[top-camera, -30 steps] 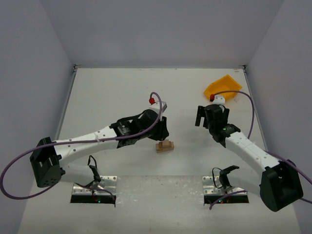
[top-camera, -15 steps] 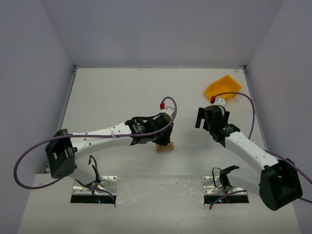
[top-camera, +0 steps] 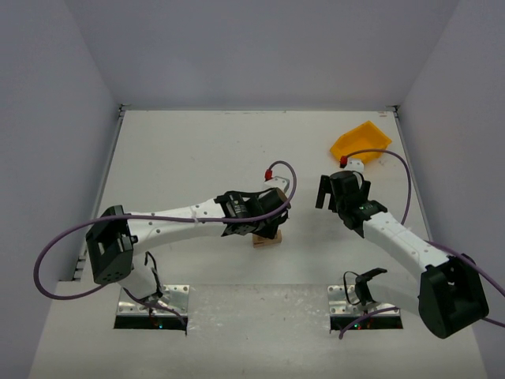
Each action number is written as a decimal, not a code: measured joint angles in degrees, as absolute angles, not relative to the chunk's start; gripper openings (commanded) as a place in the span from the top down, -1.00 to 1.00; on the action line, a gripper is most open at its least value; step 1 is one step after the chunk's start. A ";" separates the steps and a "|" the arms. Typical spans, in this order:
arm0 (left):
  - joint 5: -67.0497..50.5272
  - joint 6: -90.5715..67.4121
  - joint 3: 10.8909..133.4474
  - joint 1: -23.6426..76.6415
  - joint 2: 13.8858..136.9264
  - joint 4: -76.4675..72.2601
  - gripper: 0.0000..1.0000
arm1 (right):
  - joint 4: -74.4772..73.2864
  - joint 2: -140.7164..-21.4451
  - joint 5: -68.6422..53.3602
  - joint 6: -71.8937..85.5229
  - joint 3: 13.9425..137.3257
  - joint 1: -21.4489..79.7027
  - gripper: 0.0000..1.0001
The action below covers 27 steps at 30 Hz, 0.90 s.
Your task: Build the wood block tower
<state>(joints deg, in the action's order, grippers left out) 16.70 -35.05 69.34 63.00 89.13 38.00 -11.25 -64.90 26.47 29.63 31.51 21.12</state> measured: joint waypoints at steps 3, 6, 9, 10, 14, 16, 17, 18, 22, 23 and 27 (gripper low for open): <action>18.18 -35.49 69.34 63.11 89.19 38.01 0.91 | -11.25 -64.90 26.34 29.63 31.51 21.12 -0.97; 19.15 -35.88 69.33 63.11 89.19 37.94 0.91 | -11.25 -64.94 26.18 29.63 31.51 21.12 -0.97; 19.66 -36.05 69.32 63.11 89.19 37.75 0.91 | -11.25 -65.04 25.82 29.61 31.51 21.12 -0.97; 19.78 -36.07 69.32 63.11 89.19 37.63 0.91 | -11.25 -65.08 25.67 29.61 31.51 21.12 -0.97; 19.88 -36.07 69.32 63.11 89.32 37.11 0.91 | -11.25 -65.33 25.20 29.58 31.51 21.12 -0.97; 19.88 -36.07 69.32 63.11 89.36 37.02 0.91 | -11.25 -65.39 25.08 29.58 31.51 21.12 -0.97; 19.88 -36.07 69.32 63.11 89.40 36.99 0.91 | -11.25 -65.39 25.07 29.57 31.51 21.12 -0.97; 19.88 -36.07 69.32 63.11 89.45 36.96 0.91 | -11.25 -65.39 25.06 29.56 31.51 21.12 -0.97; 19.74 -36.07 69.03 63.11 89.97 36.09 0.91 | -11.25 -65.44 25.04 29.54 31.51 21.12 -0.97; 19.68 -36.08 68.81 63.11 90.06 35.81 0.91 | -11.25 -65.45 25.04 29.54 31.51 21.12 -0.97; 19.51 -36.10 68.18 63.11 90.19 35.78 0.91 | -11.25 -65.53 25.02 29.32 31.51 21.12 -0.97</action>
